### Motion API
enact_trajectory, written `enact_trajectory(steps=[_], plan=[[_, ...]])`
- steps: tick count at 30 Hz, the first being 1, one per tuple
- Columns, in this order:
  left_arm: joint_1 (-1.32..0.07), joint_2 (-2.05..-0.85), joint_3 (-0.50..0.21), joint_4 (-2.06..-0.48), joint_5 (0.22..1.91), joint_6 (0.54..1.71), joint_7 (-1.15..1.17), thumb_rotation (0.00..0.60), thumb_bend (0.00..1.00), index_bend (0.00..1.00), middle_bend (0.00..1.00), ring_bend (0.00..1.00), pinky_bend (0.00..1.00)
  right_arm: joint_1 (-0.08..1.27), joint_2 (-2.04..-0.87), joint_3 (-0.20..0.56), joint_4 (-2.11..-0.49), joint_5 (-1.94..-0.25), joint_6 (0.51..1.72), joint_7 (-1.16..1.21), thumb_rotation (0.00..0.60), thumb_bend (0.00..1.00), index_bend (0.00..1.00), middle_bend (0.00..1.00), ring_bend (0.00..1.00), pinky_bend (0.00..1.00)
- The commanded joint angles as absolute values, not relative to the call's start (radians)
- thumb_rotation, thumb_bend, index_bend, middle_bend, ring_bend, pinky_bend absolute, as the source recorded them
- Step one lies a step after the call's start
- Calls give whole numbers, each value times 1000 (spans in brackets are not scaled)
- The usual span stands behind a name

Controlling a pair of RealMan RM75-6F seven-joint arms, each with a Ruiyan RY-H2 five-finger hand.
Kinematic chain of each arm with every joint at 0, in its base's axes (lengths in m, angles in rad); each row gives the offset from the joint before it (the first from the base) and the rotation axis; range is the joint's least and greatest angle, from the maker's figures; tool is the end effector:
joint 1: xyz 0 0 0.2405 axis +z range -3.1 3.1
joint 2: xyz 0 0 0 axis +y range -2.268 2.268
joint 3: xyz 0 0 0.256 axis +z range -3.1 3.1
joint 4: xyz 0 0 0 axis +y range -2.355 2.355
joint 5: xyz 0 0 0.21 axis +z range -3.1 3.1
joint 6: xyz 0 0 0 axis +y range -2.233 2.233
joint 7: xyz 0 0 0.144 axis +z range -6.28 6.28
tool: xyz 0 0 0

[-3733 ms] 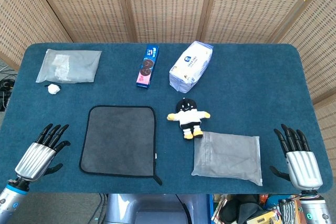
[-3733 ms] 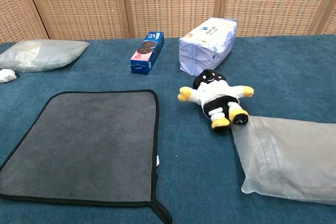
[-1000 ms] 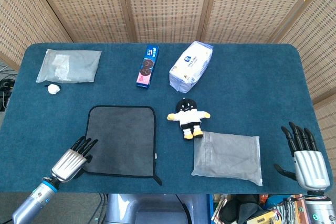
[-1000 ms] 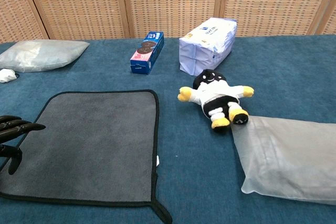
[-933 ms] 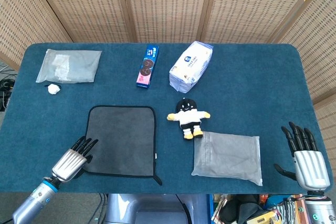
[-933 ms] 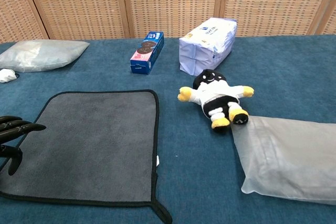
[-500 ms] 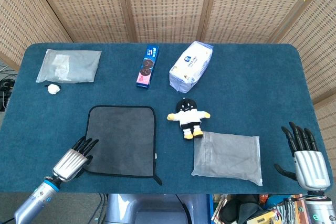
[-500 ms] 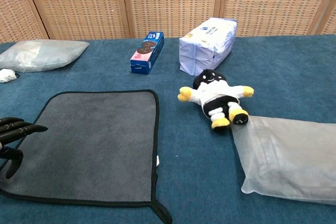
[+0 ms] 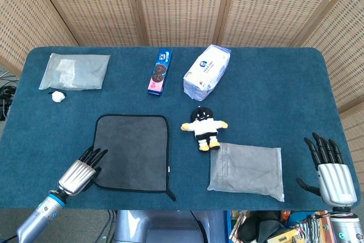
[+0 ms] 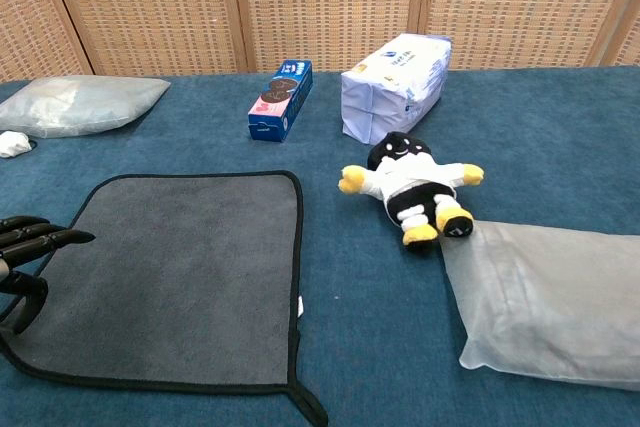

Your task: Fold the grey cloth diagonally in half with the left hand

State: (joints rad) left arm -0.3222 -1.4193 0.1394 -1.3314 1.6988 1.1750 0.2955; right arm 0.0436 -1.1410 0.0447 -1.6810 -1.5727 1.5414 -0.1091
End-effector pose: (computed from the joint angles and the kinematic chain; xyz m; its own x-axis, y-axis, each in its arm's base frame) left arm -0.2936 0.1972 0.0116 0.7433 0.2089 0.6355 0.6333 -0.5259 -0.5678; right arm -0.2900 -0.1661 0.1497 0.4146 0.0338 0.9094 -0.9083 -0.0448 0.4158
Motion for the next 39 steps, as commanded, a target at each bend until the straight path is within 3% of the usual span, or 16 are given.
enact_trajectory(steps=[1, 15, 21, 39], plan=[[-326, -1417, 135, -1335, 1699, 1178, 296, 600, 398, 558, 0, 0, 0, 44, -1141, 45, -1681, -1573, 1542, -109, 600, 0, 0, 0, 0, 0], [-392, -1419, 66, -1389, 1683, 1157, 351, 600, 399, 571, 0, 0, 0, 46, -1139, 45, -1679, -1568, 1533, -94, 600, 0, 0, 0, 0, 0], [-449, -1433, 1, -1413, 1642, 1113, 402, 600, 399, 576, 0, 0, 0, 50, -1138, 44, -1675, -1567, 1525, -79, 600, 0, 0, 0, 0, 0], [-585, -1510, -90, -1381, 1546, 995, 520, 600, 398, 583, 0, 0, 0, 61, -1135, 52, -1655, -1533, 1493, -35, 600, 0, 0, 0, 0, 0]])
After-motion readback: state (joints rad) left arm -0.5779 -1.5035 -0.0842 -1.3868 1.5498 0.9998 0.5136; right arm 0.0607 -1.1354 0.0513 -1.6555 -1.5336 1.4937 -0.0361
